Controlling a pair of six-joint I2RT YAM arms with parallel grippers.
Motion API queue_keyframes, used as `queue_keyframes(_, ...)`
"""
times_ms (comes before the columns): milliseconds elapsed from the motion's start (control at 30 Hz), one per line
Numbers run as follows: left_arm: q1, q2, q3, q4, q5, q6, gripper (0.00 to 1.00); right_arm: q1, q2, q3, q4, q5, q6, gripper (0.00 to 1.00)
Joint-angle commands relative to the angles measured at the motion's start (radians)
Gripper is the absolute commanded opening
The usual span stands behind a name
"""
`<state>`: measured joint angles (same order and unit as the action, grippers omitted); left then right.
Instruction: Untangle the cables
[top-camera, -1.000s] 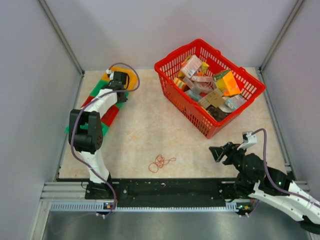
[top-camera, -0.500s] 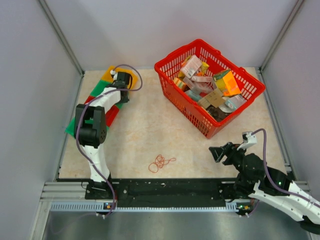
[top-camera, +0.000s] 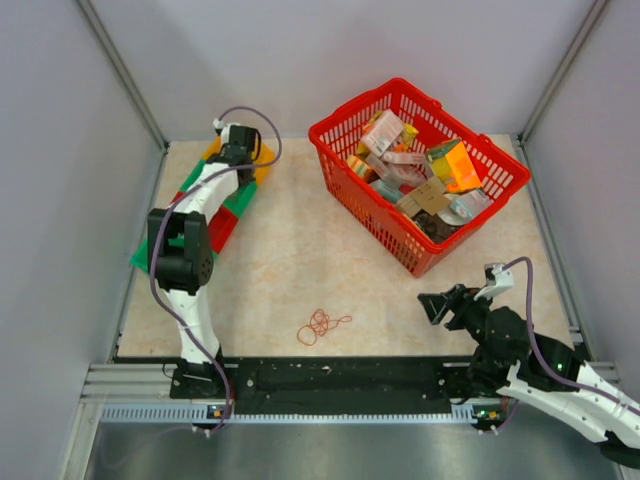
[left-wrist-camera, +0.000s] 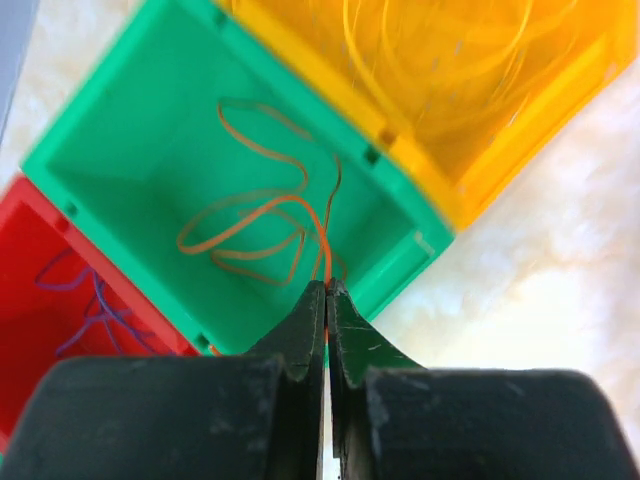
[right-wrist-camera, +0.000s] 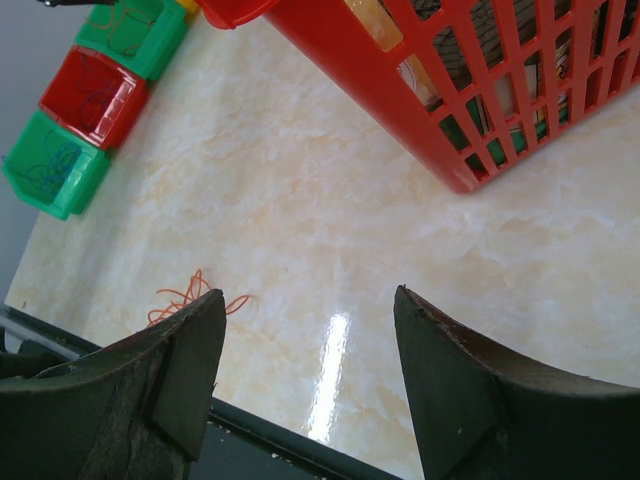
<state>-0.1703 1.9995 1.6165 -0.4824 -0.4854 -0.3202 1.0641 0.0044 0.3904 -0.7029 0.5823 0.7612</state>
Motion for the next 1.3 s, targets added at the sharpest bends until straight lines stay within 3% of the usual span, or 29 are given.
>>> queue_keyframes(0, 0.061, 0.024, 0.15, 0.008, 0.054, -0.037, 0.0, 0.005, -0.083, -0.002, 0.025, 0.01, -0.002, 0.68)
queue_keyframes(33, 0.075, 0.045, 0.176, -0.007, 0.07, -0.046, 0.0, 0.005, -0.084, -0.002, 0.025, 0.01, 0.001, 0.68)
queue_keyframes(100, 0.095, 0.077, 0.235, -0.053, 0.091, -0.057, 0.11, 0.004, -0.083, -0.001, 0.025, 0.011, 0.0, 0.68)
queue_keyframes(167, 0.101, 0.085, 0.266, -0.094, 0.068, -0.072, 0.28, 0.004, -0.084, -0.001, 0.025, 0.008, 0.001, 0.68)
queue_keyframes(267, 0.103, 0.012, 0.202, -0.075, 0.073, -0.101, 0.49, 0.005, -0.083, -0.002, 0.025, 0.007, 0.001, 0.68)
queue_keyframes(300, 0.101, -0.029, 0.168, -0.062, 0.091, -0.114, 0.51, 0.005, -0.084, -0.004, 0.026, 0.008, 0.001, 0.68)
queue_keyframes(400, 0.097, -0.155, 0.045, -0.047, 0.189, -0.176, 0.5, 0.004, -0.081, -0.002, 0.029, 0.013, 0.0, 0.68)
queue_keyframes(633, -0.032, -0.438, -0.413, 0.2, 0.525, -0.215, 0.48, 0.004, -0.028, -0.002, 0.063, -0.021, -0.042, 0.69)
queue_keyframes(800, -0.175, -0.6, -0.634, 0.274, 0.724, -0.126, 0.51, 0.005, 0.118, 0.002, 0.135, -0.143, -0.121, 0.73)
queue_keyframes(967, -0.302, -0.682, -0.849, 0.288, 0.984, -0.1, 0.57, 0.004, 0.322, -0.007, 0.308, -0.379, -0.224, 0.75)
queue_keyframes(1100, -0.483, -0.764, -0.96, 0.315, 0.978, -0.072, 0.52, 0.005, 0.481, -0.045, 0.508, -0.539, -0.241, 0.75)
queue_keyframes(1267, -0.685, -0.802, -1.0, 0.372, 0.823, -0.069, 0.51, 0.007, 0.582, -0.103, 0.69, -0.641, -0.211, 0.76)
